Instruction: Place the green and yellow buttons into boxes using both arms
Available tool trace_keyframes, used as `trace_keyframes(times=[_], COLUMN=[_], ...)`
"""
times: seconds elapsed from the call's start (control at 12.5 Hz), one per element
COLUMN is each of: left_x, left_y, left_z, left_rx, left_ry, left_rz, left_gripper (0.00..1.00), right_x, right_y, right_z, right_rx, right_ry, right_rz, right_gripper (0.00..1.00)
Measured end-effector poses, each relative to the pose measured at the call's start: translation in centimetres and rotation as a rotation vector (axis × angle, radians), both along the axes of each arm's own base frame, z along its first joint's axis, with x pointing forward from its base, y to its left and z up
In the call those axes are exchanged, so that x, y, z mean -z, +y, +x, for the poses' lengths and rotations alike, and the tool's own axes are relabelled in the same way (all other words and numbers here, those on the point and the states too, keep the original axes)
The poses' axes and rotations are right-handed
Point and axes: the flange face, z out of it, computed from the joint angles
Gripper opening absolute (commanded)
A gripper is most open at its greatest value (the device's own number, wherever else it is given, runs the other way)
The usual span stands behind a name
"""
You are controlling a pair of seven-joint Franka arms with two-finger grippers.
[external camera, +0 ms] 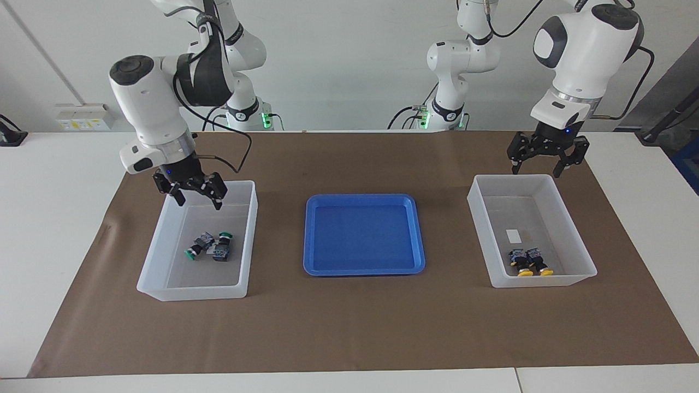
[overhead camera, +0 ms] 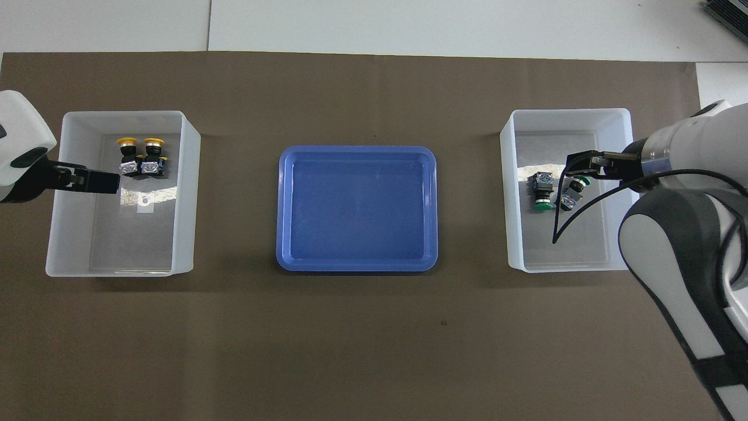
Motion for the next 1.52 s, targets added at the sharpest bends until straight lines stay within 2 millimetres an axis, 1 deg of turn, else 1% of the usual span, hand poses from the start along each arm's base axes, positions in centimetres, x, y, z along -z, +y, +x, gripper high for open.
trace_keyframes(times=[0.08,0.16,0.24,0.32,0.48,0.56,0.64,0.8,0.88,0.96,1.36,1.52], left_x=[-1.3,-2.5,-3.6,-4.4,-4.6,-4.4,-4.3,-4.3,-4.5,-4.5,-4.3,-4.3], left_y=[0.2,0.4,0.6,0.6,0.7,0.6,0.6,0.7,0.8,0.9,0.9,0.9], left_z=[0.0,0.2,0.5,0.8,1.3,1.4,1.4,1.3,1.2,1.0,0.1,-0.3], left_rx=[-0.005,-0.009,-0.015,-0.018,-0.021,-0.021,-0.021,-0.022,-0.023,-0.024,-0.024,-0.026], left_ry=[0.014,0.026,0.036,0.046,0.077,0.084,0.089,0.094,0.095,0.105,0.165,0.187], left_rz=[0.000,-0.003,-0.013,-0.025,-0.034,-0.034,-0.034,-0.034,-0.034,-0.033,-0.029,-0.027], left_gripper=[1.00,1.00,1.00,1.00,1.00,1.00,1.00,1.00,1.00,1.00,1.00,1.00], right_x=[-2.2,-3.8,-4.9,-5.4,-5.8,-6.6,-7.8,-10.8,-11.8,-12.3,-12.1,-12.0], right_y=[-0.4,-0.9,-1.8,-3.1,-6.2,-7.2,-7.6,-7.3,-7.0,-6.8,-6.3,-4.9], right_z=[-0.9,-1.6,-2.2,-2.6,-3.3,-3.5,-3.7,-3.9,-3.9,-4.0,-4.0,-4.0], right_rx=[0.003,0.006,0.004,0.000,-0.003,-0.003,-0.005,-0.013,-0.016,-0.012,-0.009,-0.041], right_ry=[0.028,0.050,0.065,0.079,0.099,0.100,0.096,0.072,0.063,0.060,0.074,0.080], right_rz=[0.001,0.001,0.000,-0.001,0.000,0.000,-0.007,-0.022,-0.023,-0.023,-0.048,-0.081], right_gripper=[1.00,1.00,1.00,1.00,1.00,1.00,1.00,1.00,1.00,1.00,1.00,1.00])
